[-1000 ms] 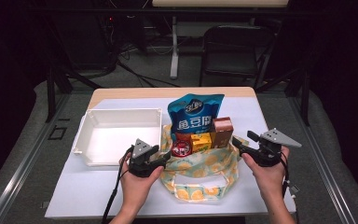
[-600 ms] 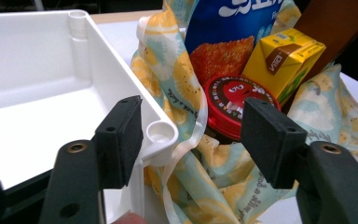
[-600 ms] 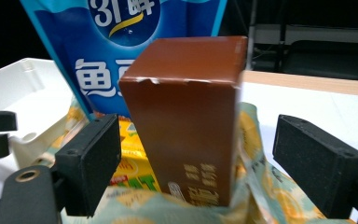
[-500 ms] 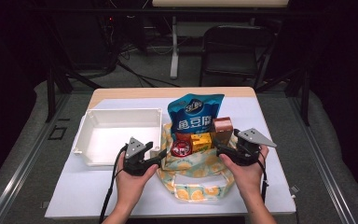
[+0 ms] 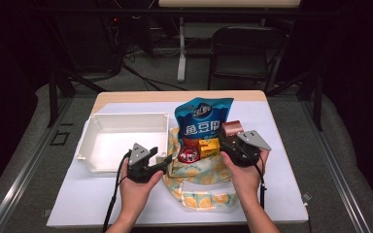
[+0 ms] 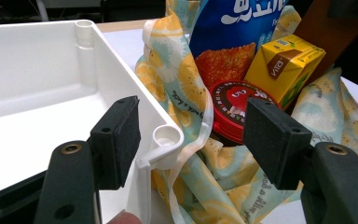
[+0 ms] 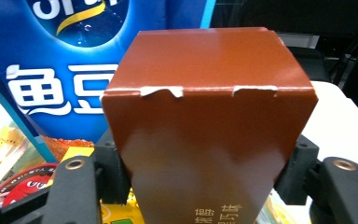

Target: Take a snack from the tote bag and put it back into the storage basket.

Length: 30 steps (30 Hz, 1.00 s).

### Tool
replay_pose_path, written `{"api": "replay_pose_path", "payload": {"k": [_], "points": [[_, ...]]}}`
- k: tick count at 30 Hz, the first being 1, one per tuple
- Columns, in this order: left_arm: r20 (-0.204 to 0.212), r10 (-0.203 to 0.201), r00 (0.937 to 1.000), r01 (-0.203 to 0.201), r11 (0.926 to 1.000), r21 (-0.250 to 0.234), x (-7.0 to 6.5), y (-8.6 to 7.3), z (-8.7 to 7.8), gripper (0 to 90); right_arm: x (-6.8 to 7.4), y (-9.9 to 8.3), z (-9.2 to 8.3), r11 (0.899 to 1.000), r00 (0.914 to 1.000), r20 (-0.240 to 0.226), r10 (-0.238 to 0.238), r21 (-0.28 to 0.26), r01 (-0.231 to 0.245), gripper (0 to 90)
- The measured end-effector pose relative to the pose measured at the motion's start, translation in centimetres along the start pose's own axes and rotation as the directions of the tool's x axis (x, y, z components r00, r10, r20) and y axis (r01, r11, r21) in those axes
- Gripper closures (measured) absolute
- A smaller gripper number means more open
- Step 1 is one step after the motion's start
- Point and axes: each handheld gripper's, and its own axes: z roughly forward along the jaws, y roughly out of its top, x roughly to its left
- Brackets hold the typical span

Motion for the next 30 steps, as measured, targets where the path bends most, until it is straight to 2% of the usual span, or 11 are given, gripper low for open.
{"api": "replay_pose_path", "payload": {"k": [4, 11, 14, 18, 23, 27, 30], "points": [[0.005, 0.001, 1.0, -0.001, 1.0, 0.001, -0.1, 0.1, 0.0, 35.6, -0.6, 0.0, -0.2, 1.0, 0.9998, -0.015, 0.014, -0.004, -0.014, 36.8], [0.015, 0.012, 0.9998, -0.012, 0.9999, -0.008, -0.4, 0.2, 0.1, 35.5, -1.2, 0.3, -0.8, 1.0, 0.9981, -0.061, -0.013, -0.012, 0.013, 37.3], [0.028, 0.026, 0.9993, -0.026, 0.9997, -0.004, -0.6, 0.4, 0.3, 34.9, -1.5, 0.6, -1.1, 1.0, 0.9971, -0.075, -0.013, -0.017, 0.011, 37.5], [0.054, 0.04, 0.9977, -0.039, 0.999, -0.023, -1.0, 0.7, 0.6, 33.4, -1.9, 1.5, -1.7, 1.0, 0.995, -0.099, -0.017, -0.028, 0.015, 37.6], [0.096, 0.069, 0.993, -0.065, 0.9969, -0.045, -1.7, 1.4, 1.3, 29.5, -2.1, 3.0, -2.5, 0.998, 0.9924, -0.12, -0.03, -0.05, 0.024, 37.7], [0.14, 0.067, 0.9879, -0.057, 0.9959, -0.07, -2.2, 2.0, 1.6, 27.0, -2.3, 4.0, -3.2, 0.998, 0.9897, -0.139, -0.036, -0.061, 0.028, 37.8], [0.163, 0.08, 0.9833, -0.068, 0.9946, -0.079, -2.8, 2.4, 1.9, 24.5, -2.6, 4.6, -3.9, 0.997, 0.9872, -0.156, -0.033, -0.073, 0.022, 37.8]]}}
